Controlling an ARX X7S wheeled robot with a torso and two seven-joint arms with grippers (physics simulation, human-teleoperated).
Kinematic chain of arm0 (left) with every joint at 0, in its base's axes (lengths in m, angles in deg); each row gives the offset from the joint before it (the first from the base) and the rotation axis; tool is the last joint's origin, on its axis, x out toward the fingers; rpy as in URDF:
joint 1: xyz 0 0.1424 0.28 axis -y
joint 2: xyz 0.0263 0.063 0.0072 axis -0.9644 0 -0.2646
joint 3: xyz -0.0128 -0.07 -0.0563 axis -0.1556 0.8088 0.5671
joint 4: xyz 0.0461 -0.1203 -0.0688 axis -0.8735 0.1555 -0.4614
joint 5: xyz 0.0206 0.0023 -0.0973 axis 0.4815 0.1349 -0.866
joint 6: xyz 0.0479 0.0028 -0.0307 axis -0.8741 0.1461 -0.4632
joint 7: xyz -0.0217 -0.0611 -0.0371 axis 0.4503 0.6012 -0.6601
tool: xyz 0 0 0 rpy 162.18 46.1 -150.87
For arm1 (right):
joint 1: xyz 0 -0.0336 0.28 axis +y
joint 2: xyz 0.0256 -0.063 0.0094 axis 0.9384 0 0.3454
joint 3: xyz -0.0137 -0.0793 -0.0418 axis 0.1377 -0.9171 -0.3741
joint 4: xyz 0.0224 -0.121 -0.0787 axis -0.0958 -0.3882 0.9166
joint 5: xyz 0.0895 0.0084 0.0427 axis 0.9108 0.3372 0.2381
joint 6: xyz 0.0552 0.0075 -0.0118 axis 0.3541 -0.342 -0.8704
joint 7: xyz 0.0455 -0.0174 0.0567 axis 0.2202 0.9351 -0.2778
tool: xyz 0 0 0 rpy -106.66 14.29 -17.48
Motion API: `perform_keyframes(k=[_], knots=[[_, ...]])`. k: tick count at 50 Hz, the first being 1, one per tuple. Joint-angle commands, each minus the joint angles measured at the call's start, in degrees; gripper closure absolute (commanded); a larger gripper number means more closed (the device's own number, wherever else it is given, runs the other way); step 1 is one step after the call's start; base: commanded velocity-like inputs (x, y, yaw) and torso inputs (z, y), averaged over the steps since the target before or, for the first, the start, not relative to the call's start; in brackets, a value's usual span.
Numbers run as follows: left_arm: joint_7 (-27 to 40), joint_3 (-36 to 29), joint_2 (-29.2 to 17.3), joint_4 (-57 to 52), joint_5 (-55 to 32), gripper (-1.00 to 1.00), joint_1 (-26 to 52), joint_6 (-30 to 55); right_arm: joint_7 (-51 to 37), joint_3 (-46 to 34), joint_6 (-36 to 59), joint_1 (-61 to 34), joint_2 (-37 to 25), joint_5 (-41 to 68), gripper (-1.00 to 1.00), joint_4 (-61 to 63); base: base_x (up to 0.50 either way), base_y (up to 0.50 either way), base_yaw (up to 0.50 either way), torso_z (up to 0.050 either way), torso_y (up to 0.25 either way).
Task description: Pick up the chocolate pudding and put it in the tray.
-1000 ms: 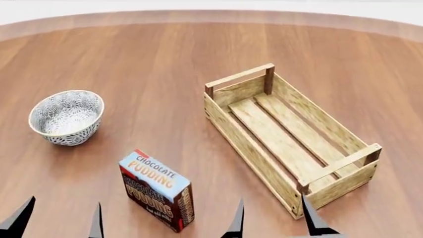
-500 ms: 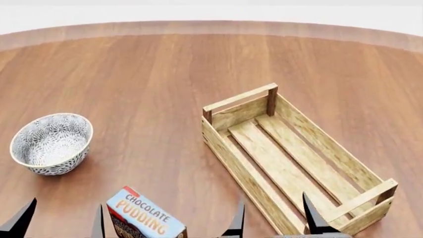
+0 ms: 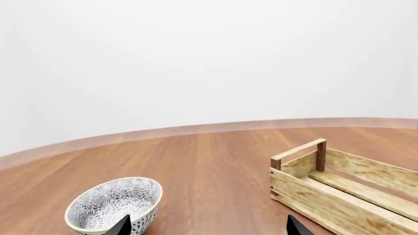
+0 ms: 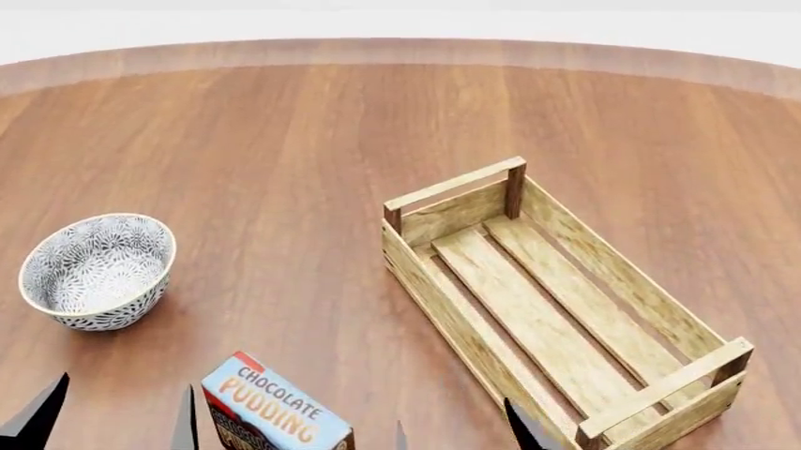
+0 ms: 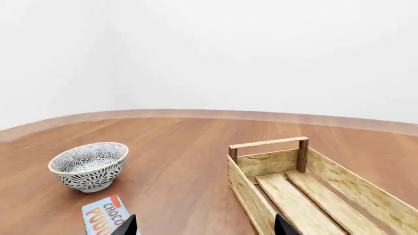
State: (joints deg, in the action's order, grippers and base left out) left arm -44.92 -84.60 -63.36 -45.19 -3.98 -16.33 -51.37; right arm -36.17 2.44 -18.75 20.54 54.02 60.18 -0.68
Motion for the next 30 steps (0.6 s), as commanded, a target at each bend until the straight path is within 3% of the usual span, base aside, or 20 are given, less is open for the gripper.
perform_keyframes(k=[1, 30], knots=[[0.52, -0.4, -0.38, -0.31, -0.4, -1.0, 0.09, 0.2, 6.1, -1.81, -0.11, 1.64, -2.73, 4.46, -1.0, 0.06, 0.0, 0.0, 0.0, 0.0, 0.0], [1.81, -1.56, -0.96, 1.61, -0.83, -1.0, 0.24, -1.32, 9.72, -5.4, -6.29, -0.62, -2.0, 1.89, -1.0, -14.48, 0.0, 0.0, 0.0, 0.0, 0.0]])
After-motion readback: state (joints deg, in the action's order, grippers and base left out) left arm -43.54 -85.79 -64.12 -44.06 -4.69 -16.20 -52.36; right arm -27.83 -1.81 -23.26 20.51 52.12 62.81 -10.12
